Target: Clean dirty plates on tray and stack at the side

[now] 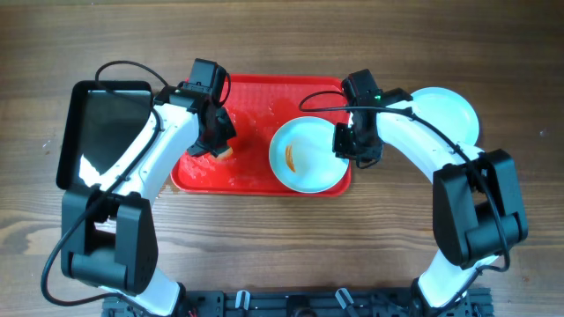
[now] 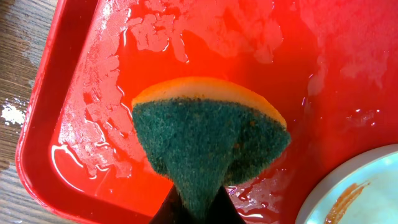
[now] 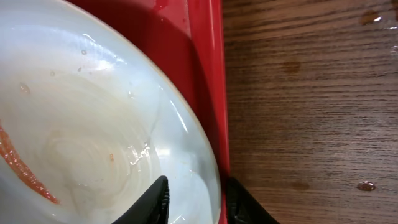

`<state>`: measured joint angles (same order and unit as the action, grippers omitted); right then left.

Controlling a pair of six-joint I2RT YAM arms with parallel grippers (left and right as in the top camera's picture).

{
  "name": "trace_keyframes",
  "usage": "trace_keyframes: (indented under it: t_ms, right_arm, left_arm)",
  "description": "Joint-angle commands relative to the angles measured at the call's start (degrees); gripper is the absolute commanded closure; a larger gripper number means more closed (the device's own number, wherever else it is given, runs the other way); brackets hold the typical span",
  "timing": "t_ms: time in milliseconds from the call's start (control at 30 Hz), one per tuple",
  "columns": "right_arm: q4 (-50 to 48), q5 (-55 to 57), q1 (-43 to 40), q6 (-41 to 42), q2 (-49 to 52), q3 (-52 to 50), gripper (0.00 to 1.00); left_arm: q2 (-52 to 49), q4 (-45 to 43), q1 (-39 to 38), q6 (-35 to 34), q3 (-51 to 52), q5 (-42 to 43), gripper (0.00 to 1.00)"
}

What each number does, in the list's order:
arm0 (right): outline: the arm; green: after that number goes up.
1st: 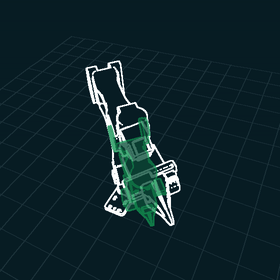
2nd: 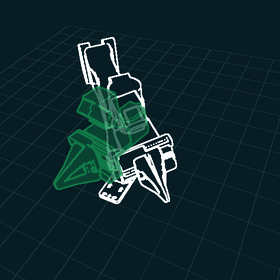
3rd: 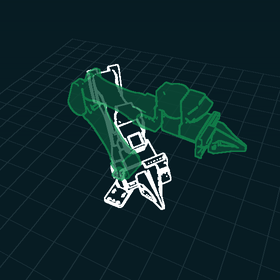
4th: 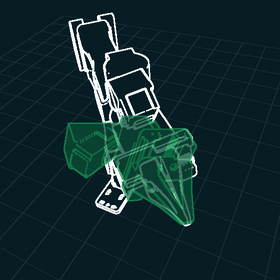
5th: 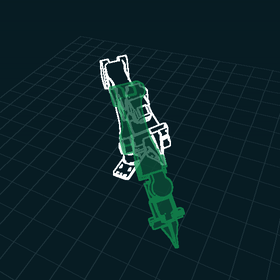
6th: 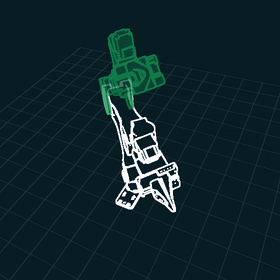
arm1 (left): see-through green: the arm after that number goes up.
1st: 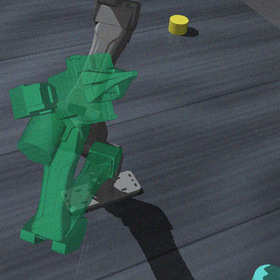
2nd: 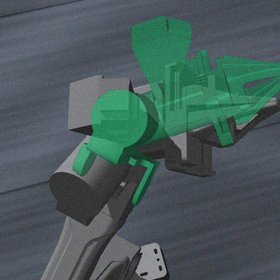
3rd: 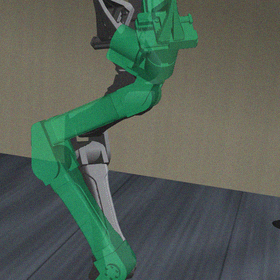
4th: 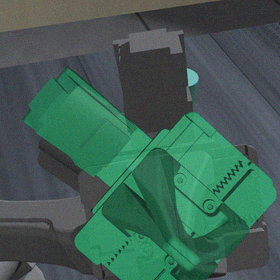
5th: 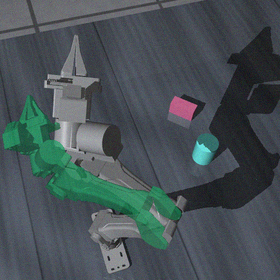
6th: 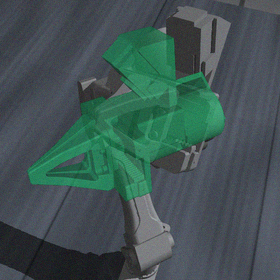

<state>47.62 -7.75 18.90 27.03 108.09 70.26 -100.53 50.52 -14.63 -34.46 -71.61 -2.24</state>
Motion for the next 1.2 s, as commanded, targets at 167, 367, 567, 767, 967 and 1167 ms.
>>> trace_keyframes:
  t_ms: [167, 367, 567, 767, 967, 1167]
  right_arm:
    - [-0.46, -2.84, 0.28, 1.70, 0.35, 0.52, 0.73]
    - [-0.48, -2.82, 1.07, 1.77, 0.35, 0.50, 0.72]
    - [-1.95, -1.53, 3.48, 3.37, 1.66, 0.48, 0.68]
    - [-6.43, -8.35, 3.82, 4.15, 4.72, 0.48, 0.70]
    - [-12.61, -13.73, 5.99, 6.95, 7.69, 0.48, 0.73]
    - [-18.75, -13.00, 9.40, 15.32, 10.34, 0.48, 0.88]
  left_arm:
    - [0.46, 0.04, -0.11, -0.28, 0.37, -0.81, 0.96]
    - [0.46, 0.07, -0.11, -0.28, 0.37, -0.81, 0.96]
    - [0.46, 0.42, -0.11, -0.22, 0.37, -0.81, 0.96]
    - [0.46, 0.46, -0.11, 1.16, 0.37, -0.79, 0.96]
    - [0.46, 0.24, -0.11, 1.16, 0.37, -0.79, 0.96]
    - [0.46, 0.26, -0.11, 1.18, 0.37, -0.79, 0.96]
